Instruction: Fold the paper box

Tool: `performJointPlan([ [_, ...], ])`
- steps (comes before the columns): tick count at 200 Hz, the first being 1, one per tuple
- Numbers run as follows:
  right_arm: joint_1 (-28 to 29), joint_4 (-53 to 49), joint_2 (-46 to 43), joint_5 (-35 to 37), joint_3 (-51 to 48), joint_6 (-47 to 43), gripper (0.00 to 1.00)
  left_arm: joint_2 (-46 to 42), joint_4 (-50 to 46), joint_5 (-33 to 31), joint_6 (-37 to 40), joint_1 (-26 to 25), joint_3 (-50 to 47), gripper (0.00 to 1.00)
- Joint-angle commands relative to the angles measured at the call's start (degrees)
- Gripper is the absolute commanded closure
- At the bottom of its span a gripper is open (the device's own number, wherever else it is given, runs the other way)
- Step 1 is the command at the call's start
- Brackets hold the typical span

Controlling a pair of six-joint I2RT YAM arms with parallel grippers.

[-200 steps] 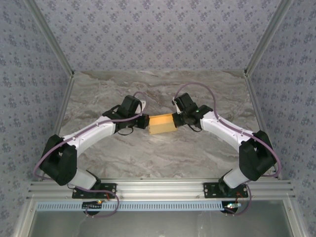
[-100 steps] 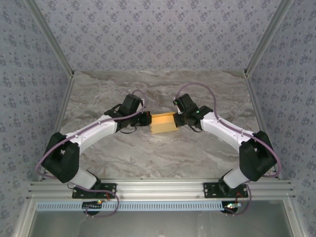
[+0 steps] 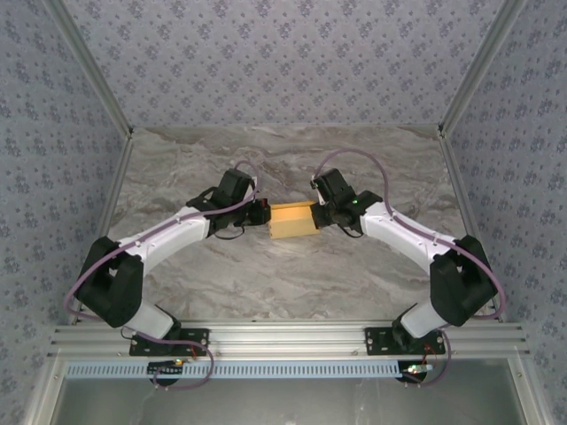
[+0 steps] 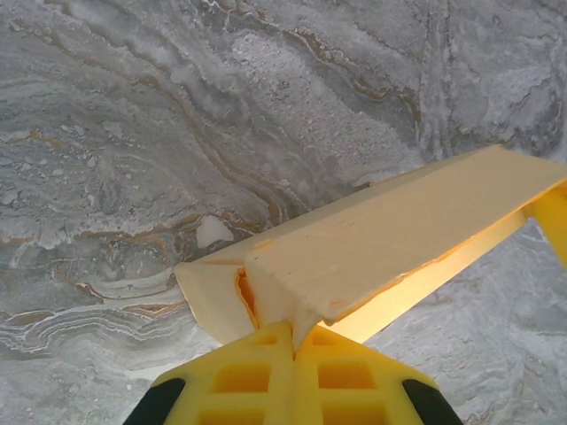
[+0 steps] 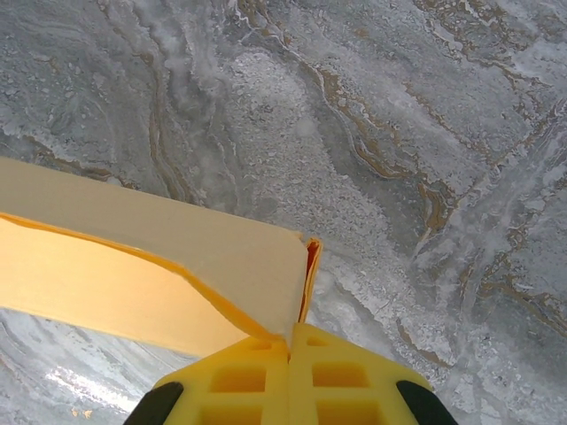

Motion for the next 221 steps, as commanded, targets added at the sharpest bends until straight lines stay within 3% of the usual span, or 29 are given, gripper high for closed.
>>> performJointPlan([
  [1,0.3,-0.4,-1.3,-1.0,-1.6,0.8,0.99,0.0,0.5,-1.2,2.7,-1.4,-1.9,1.0],
  [69,0.1,2.7,-2.8,-0.1,-4.8,0.4,1.0,-1.7,3.2,-5.7,7.4,-4.0,-5.1,0.95],
  [142,0.4,2.5,-3.2,0.6,-4.8,0.2,1.0,-7.5,2.5,-5.8,9.4,-3.9,-5.6,0.6],
  [221,0.6,2.3,-3.4,0.7,-4.7,0.1,1.0,-8.7,6.2,-0.7,6.3,-0.4,-4.6,0.35],
])
